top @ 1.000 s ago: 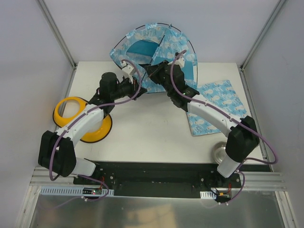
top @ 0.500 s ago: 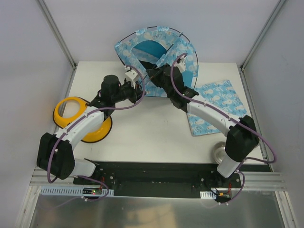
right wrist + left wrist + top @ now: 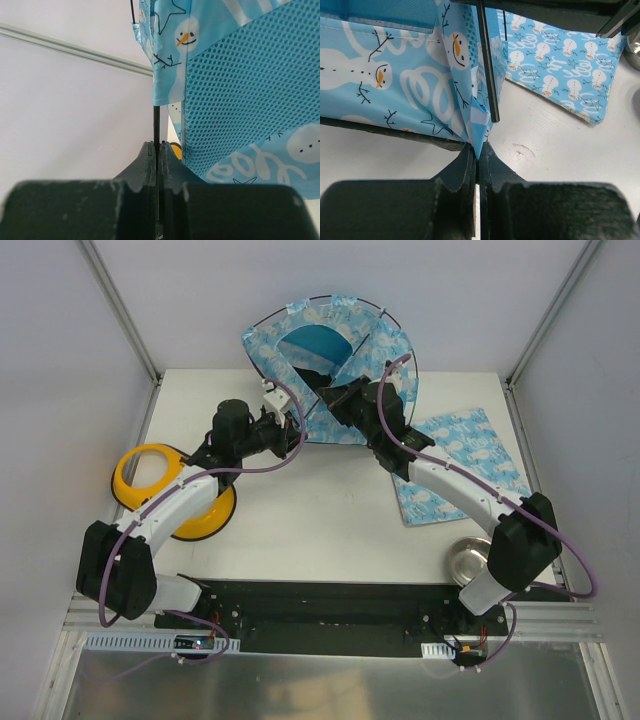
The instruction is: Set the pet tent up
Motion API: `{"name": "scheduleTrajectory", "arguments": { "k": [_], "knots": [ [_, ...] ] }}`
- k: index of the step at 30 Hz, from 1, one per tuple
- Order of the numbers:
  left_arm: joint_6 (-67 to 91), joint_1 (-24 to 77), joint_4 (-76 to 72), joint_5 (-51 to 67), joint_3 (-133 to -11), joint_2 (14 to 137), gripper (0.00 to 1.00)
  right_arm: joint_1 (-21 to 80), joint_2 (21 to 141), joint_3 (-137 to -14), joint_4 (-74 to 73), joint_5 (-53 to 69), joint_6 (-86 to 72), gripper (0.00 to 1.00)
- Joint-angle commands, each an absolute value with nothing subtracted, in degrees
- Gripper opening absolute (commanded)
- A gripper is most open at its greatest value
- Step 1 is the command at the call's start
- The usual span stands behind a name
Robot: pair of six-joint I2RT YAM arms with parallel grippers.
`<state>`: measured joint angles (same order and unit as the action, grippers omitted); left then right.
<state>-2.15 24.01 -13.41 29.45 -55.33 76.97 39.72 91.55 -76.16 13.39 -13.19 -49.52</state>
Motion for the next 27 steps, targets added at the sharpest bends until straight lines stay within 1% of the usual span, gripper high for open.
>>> {"name": "scheduleTrajectory", "arguments": {
  "k": [1,12,19,27],
  "knots": [
    [-2.2,24.6,-5.0,35.2,-53.6,73.3,0.00,33.7,92.5,-76.5,18.7,-26.0,-49.0,0.00],
    [-1.9,24.5,-4.5,34.5,-53.1,72.6,0.00,33.2,92.6,-74.7,20.0,-28.8,-48.4,0.00],
    [-1.3,24.5,-3.8,34.8,-52.6,72.3,0.00,30.9,92.9,-75.4,18.3,-24.6,-52.6,0.00],
    [-1.1,23.9,-3.5,36.0,-52.4,71.9,0.00,29.8,93.4,-75.8,17.1,-23.8,-53.8,0.00]
  ]
}}
